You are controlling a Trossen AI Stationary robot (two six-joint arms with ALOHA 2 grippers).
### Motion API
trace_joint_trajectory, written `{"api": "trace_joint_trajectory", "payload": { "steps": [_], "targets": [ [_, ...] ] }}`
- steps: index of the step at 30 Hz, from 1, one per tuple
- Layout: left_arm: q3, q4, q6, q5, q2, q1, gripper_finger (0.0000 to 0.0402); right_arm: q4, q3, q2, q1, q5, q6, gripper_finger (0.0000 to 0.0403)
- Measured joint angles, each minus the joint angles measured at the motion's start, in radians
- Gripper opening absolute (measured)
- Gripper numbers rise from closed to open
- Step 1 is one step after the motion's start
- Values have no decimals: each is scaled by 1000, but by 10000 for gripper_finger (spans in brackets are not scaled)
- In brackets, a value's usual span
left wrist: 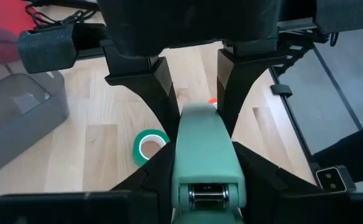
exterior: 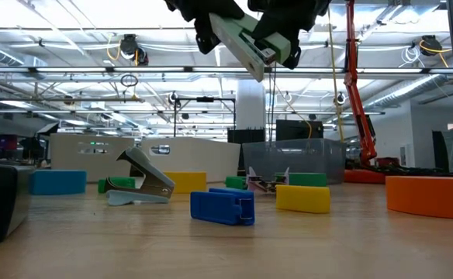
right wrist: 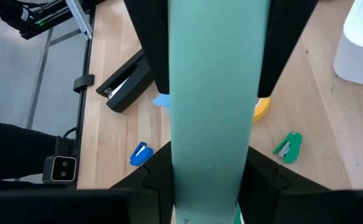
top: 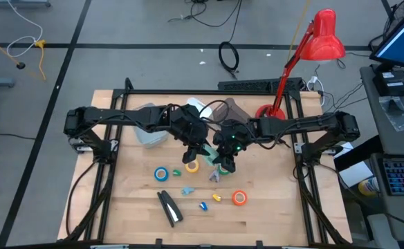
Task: Pick and place Stapler, Stapler remover, tape
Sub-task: Put the large light green stapler into the gray bin
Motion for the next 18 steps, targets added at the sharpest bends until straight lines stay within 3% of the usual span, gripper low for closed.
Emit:
{"api": "trace_joint_trajectory", "payload": {
  "steps": [7,18],
  "targets": [
    [1,-36,-15,-9,0,-1,127,-3,0,0,-1,5,-10,144],
    [0,-213,-20,-195,-2,-1,127,-75,1,-8,-22,4,-12,177]
  ]
}}
